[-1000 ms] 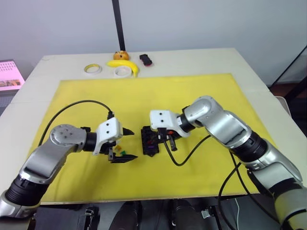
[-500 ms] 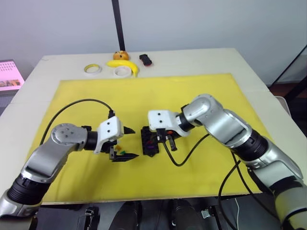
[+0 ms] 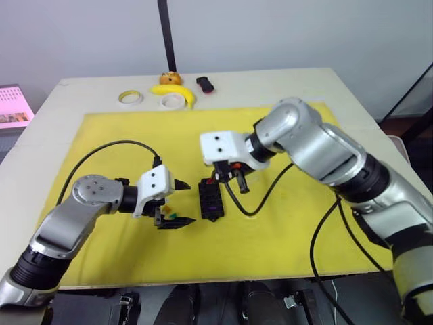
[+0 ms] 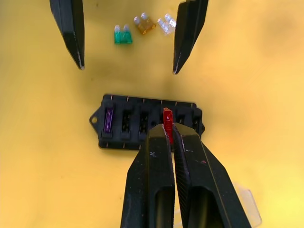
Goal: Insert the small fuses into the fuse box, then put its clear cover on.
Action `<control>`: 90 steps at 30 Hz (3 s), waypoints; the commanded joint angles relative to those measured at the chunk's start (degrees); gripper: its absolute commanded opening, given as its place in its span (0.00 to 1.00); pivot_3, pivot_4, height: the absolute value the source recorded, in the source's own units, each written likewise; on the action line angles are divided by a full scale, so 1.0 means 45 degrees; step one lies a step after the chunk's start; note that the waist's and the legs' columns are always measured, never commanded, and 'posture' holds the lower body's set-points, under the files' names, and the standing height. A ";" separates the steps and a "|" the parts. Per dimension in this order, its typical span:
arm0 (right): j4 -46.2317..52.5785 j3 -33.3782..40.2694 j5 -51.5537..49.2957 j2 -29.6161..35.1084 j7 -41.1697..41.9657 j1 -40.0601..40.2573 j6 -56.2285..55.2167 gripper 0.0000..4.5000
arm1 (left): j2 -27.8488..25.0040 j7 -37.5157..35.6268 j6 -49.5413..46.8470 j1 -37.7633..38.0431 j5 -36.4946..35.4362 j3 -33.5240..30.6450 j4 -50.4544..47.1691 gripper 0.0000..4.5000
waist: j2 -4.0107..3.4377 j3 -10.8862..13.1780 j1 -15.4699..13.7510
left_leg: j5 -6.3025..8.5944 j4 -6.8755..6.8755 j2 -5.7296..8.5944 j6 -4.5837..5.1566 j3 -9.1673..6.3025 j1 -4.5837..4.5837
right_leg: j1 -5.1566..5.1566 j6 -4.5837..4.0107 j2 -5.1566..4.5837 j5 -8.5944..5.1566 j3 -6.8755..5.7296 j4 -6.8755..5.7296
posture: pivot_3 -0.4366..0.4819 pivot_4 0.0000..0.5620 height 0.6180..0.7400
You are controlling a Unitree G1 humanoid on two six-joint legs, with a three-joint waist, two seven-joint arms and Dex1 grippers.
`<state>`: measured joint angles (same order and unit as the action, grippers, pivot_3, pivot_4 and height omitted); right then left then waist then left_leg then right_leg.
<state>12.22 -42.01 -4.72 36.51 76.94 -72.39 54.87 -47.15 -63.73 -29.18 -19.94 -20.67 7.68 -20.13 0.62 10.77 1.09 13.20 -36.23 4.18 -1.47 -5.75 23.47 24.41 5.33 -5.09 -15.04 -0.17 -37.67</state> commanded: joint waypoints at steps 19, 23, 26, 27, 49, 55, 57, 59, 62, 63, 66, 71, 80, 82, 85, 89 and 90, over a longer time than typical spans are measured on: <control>0.0361 -0.1333 -0.0737 -0.0937 -0.0538 -0.1149 0.2993 0.00 | -0.0380 -0.0136 0.0164 -0.0015 -0.0033 -0.0343 0.0019 1.00 | -0.0002 -0.0001 -0.0002 | 0.0000 0.0001 0.0002 0.0000 0.0000 0.0000 | 0.0009 0.0000 -0.0002 0.0000 0.0002 -0.0006 | 0.48 0.27 1.00; 0.0198 -0.1714 -0.0588 -0.0834 -0.0695 -0.1128 0.2634 0.00 | -0.0354 -0.0061 0.0156 0.0036 -0.0069 -0.0354 -0.0060 1.00 | -0.0002 -0.0001 0.0013 | 0.0000 0.0002 0.0002 -0.0001 0.0000 0.0000 | 0.0010 0.0000 -0.0003 0.0000 0.0002 -0.0007 | 0.48 0.27 1.00; 0.0102 -0.1833 -0.0559 -0.0804 -0.0777 -0.1067 0.2466 0.00 | -0.0350 -0.0018 0.0147 0.0091 -0.0075 -0.0349 -0.0112 1.00 | -0.0002 -0.0001 0.0015 | 0.0000 0.0001 0.0002 -0.0001 0.0000 0.0000 | 0.0010 0.0000 -0.0003 0.0000 0.0002 -0.0009 | 0.48 0.27 1.00; 0.0051 -0.1858 -0.0557 -0.0815 -0.0796 -0.1063 0.2409 0.00 | -0.0345 -0.0003 0.0141 0.0099 -0.0079 -0.0349 -0.0115 1.00 | -0.0001 -0.0001 0.0013 | 0.0000 0.0001 0.0002 0.0000 0.0000 0.0000 | 0.0011 0.0000 -0.0003 0.0000 0.0002 -0.0009 | 0.48 0.27 1.00; -0.0143 -0.2457 -0.0244 -0.0708 -0.1075 -0.0797 0.1778 0.00 | -0.0273 0.0220 0.0099 0.0256 -0.0121 -0.0330 -0.0318 1.00 | -0.0002 -0.0001 0.0012 | 0.0000 0.0002 0.0002 -0.0001 0.0000 0.0000 | 0.0012 0.0000 -0.0002 0.0000 0.0002 -0.0011 | 0.48 0.27 1.00; -0.0196 -0.2625 -0.0047 -0.0600 -0.1016 -0.0647 0.1594 0.00 | -0.0239 0.0244 0.0103 0.0160 -0.0100 -0.0339 -0.0266 1.00 | -0.0001 -0.0001 0.0006 | 0.0000 0.0001 0.0002 -0.0001 0.0000 0.0000 | 0.0012 0.0000 -0.0002 0.0000 0.0002 -0.0012 | 0.48 0.27 1.00; -0.0260 -0.2651 0.0036 -0.0623 -0.1010 -0.0611 0.1524 0.00 | -0.0267 0.0240 0.0081 0.0175 -0.0141 -0.0401 -0.0294 1.00 | -0.0002 -0.0001 0.0008 | 0.0000 0.0000 0.0002 -0.0001 0.0000 0.0000 | 0.0011 0.0000 -0.0002 0.0000 0.0003 -0.0012 | 0.48 0.27 1.00; -0.0333 -0.2657 0.0078 -0.0646 -0.0987 -0.0583 0.1458 0.00 | -0.0283 0.0238 0.0086 0.0184 -0.0138 -0.0411 -0.0291 1.00 | -0.0002 -0.0001 0.0007 | 0.0000 0.0001 0.0002 -0.0001 0.0000 0.0000 | 0.0011 0.0000 -0.0002 0.0000 0.0002 -0.0012 | 0.48 0.27 1.00; -0.0395 -0.2686 0.0167 -0.0663 -0.0968 -0.0548 0.1396 0.00 | -0.0287 0.0248 0.0085 0.0179 -0.0127 -0.0414 -0.0276 1.00 | -0.0002 -0.0001 0.0007 | 0.0000 0.0001 0.0002 -0.0001 0.0000 0.0000 | 0.0011 0.0000 -0.0002 0.0000 0.0002 -0.0012 | 0.48 0.27 1.00; -0.0408 -0.2690 0.0182 -0.0667 -0.0963 -0.0527 0.1385 0.00 | -0.0284 0.0253 0.0092 0.0180 -0.0118 -0.0408 -0.0274 1.00 | -0.0002 -0.0001 0.0008 | 0.0000 0.0000 0.0002 -0.0001 0.0000 0.0000 | 0.0010 0.0000 -0.0002 0.0000 0.0002 -0.0012 | 0.48 0.27 1.00; -0.0475 -0.2755 0.0260 -0.0704 -0.0972 -0.0524 0.1414 0.00 | -0.0289 0.0258 0.0102 0.0222 -0.0109 -0.0399 -0.0299 1.00 | -0.0001 -0.0001 0.0010 | 0.0000 0.0000 0.0002 -0.0001 0.0000 0.0000 | 0.0010 0.0000 -0.0002 0.0000 0.0002 -0.0012 | 0.48 0.27 1.00; -0.0380 -0.2688 0.0138 -0.0789 -0.0819 -0.0604 0.1612 0.00 | -0.0265 0.0277 0.0112 0.0179 -0.0110 -0.0376 -0.0263 1.00 | -0.0001 -0.0001 0.0007 | 0.0000 0.0000 0.0002 -0.0001 0.0000 0.0000 | 0.0010 0.0000 -0.0002 0.0000 0.0002 -0.0013 | 0.48 0.27 1.00; -0.0508 -0.2427 0.0032 -0.0944 -0.0647 -0.0897 0.1725 0.00 | -0.0213 0.0390 0.0152 0.0240 -0.0099 -0.0355 -0.0287 1.00 | -0.0002 -0.0001 -0.0002 | 0.0000 -0.0001 0.0002 -0.0001 0.0000 0.0000 | 0.0011 0.0000 -0.0002 0.0000 0.0002 -0.0014 | 0.48 0.27 1.00; -0.0548 -0.2497 0.0118 -0.0916 -0.0654 -0.0871 0.1645 0.00 | -0.0193 0.0423 0.0155 0.0250 -0.0094 -0.0350 -0.0296 1.00 | -0.0002 -0.0001 -0.0003 | 0.0000 0.0000 0.0003 -0.0001 0.0000 0.0000 | 0.0011 0.0000 -0.0003 0.0000 0.0002 -0.0014 | 0.48 0.27 1.00; -0.0607 -0.2609 0.0222 -0.0886 -0.0678 -0.0790 0.1564 0.00 | -0.0172 0.0463 0.0160 0.0260 -0.0093 -0.0343 -0.0302 1.00 | -0.0002 -0.0001 -0.0002 | 0.0000 0.0000 0.0003 -0.0001 0.0000 0.0000 | 0.0010 0.0000 -0.0002 0.0000 0.0002 -0.0014 | 0.48 0.27 1.00; -0.0628 -0.2712 0.0267 -0.0896 -0.0720 -0.0674 0.1552 0.00 | -0.0149 0.0501 0.0157 0.0267 -0.0096 -0.0332 -0.0318 1.00 | -0.0002 -0.0001 -0.0003 | 0.0000 0.0000 0.0003 -0.0001 0.0000 0.0000 | 0.0011 0.0000 -0.0003 0.0000 0.0002 -0.0014 | 0.48 0.27 1.00; -0.0638 -0.2749 0.0284 -0.0901 -0.0741 -0.0640 0.1552 0.00 | -0.0143 0.0508 0.0156 0.0266 -0.0096 -0.0327 -0.0319 1.00 | -0.0002 -0.0001 -0.0003 | 0.0000 0.0000 0.0003 -0.0001 0.0000 0.0000 | 0.0010 0.0000 -0.0003 0.0000 0.0002 -0.0014 | 0.48 0.27 1.00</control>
<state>9.50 -54.00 -4.67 32.44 73.86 -74.77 61.97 -47.90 -61.70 -29.33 -18.45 -20.72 7.54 -20.02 0.61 10.76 1.08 13.20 -36.23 4.20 -1.47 -5.75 23.47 24.45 5.33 -5.10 -15.04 -0.16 -37.73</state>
